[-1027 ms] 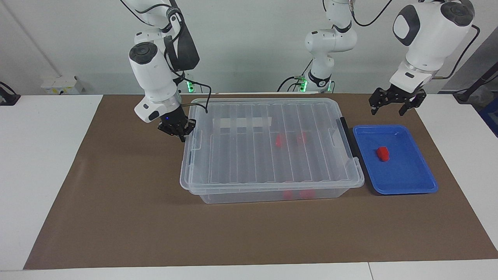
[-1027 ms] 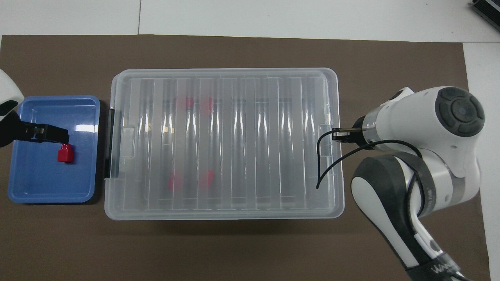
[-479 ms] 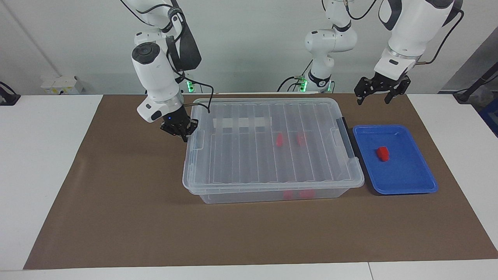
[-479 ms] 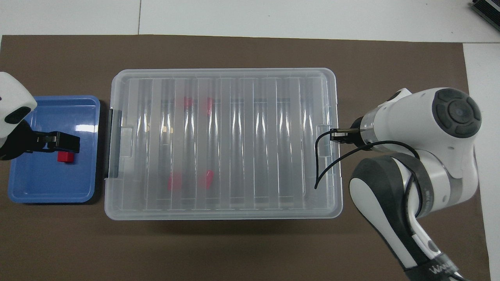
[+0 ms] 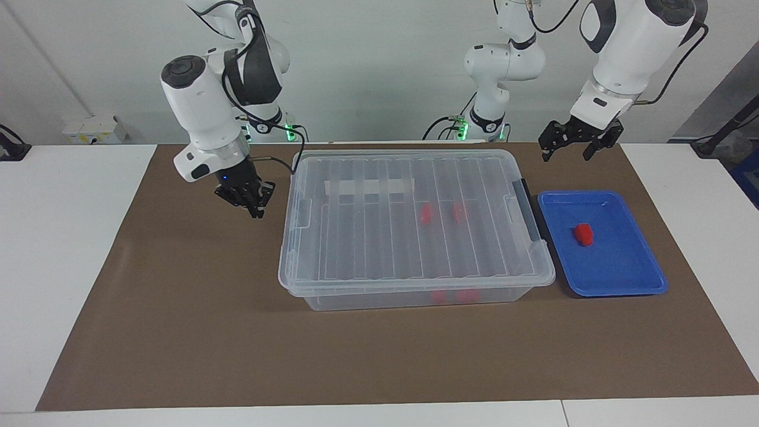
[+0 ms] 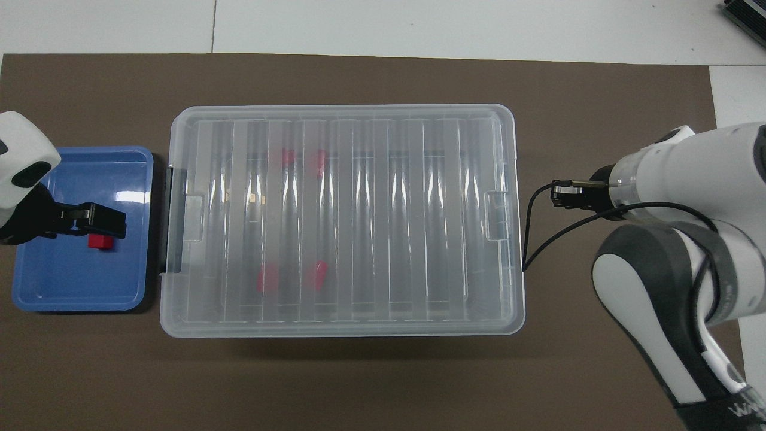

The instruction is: Place red block in blue tray from box

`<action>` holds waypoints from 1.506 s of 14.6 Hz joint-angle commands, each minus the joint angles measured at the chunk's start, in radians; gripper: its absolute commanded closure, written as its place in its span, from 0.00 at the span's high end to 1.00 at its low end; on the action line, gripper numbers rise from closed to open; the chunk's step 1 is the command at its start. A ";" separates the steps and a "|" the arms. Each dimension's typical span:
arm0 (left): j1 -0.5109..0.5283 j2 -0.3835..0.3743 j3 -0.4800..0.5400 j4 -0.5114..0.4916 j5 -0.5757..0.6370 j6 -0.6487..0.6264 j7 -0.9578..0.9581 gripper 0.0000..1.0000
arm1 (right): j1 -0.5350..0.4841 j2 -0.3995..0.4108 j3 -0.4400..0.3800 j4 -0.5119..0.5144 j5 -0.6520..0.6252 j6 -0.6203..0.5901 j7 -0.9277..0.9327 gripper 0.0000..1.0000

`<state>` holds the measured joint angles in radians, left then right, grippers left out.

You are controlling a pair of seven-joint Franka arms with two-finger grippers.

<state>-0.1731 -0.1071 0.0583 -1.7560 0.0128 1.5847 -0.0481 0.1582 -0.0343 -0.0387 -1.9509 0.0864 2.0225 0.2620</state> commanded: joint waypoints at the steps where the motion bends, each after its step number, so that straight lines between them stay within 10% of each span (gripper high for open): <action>1: -0.035 0.018 0.026 0.050 -0.014 -0.051 -0.013 1.00 | -0.041 -0.029 0.000 0.073 -0.002 -0.114 0.025 1.00; 13: -0.037 -0.034 0.021 0.006 -0.013 -0.037 -0.010 1.00 | -0.160 0.054 -0.006 0.476 -0.096 -0.453 -0.024 1.00; 22: -0.037 -0.034 0.015 0.007 -0.013 -0.043 -0.010 1.00 | -0.147 0.005 -0.003 0.402 -0.089 -0.524 -0.043 1.00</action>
<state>-0.1944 -0.1202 0.0600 -1.7353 0.0123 1.5518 -0.0491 0.0164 -0.0106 -0.0465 -1.5254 -0.0019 1.5016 0.2453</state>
